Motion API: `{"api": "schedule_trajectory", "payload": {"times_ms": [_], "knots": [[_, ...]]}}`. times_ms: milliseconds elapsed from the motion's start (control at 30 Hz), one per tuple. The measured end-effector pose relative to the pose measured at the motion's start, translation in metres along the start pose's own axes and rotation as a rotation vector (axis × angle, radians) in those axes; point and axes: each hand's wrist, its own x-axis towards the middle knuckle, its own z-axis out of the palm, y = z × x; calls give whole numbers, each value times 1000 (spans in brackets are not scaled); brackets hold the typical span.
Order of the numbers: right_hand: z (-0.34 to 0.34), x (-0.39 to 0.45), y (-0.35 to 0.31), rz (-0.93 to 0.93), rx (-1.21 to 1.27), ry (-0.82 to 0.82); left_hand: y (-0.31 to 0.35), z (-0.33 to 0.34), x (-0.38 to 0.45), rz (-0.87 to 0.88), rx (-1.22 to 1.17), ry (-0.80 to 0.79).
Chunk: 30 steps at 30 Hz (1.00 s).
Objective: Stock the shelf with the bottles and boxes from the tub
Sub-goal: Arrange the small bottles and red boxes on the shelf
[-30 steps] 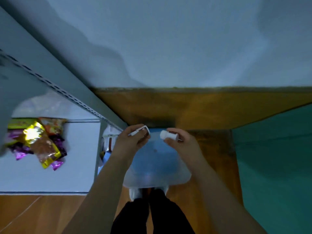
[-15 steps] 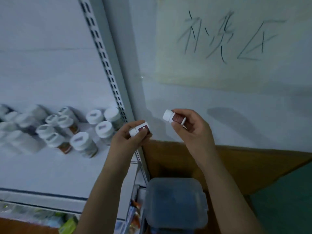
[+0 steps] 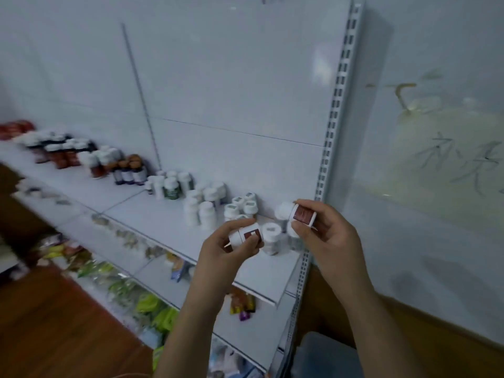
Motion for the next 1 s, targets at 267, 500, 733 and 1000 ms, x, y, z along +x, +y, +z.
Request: {"api": "schedule_trajectory", "payload": {"times_ms": [267,500,733,1000], "knots": [[142,-37,-22,-29,84,-296,28,-137,-77,-13,98,303],[252,-67,-40,-49,118,-533,35,-221,-136,-3,187,526],[345,-63,-28,-66,110,-652,22,-292,-137,-60,264,667],[465,-5,7,-64,81,-659,6,-389,-59,-123,320,715]]}}
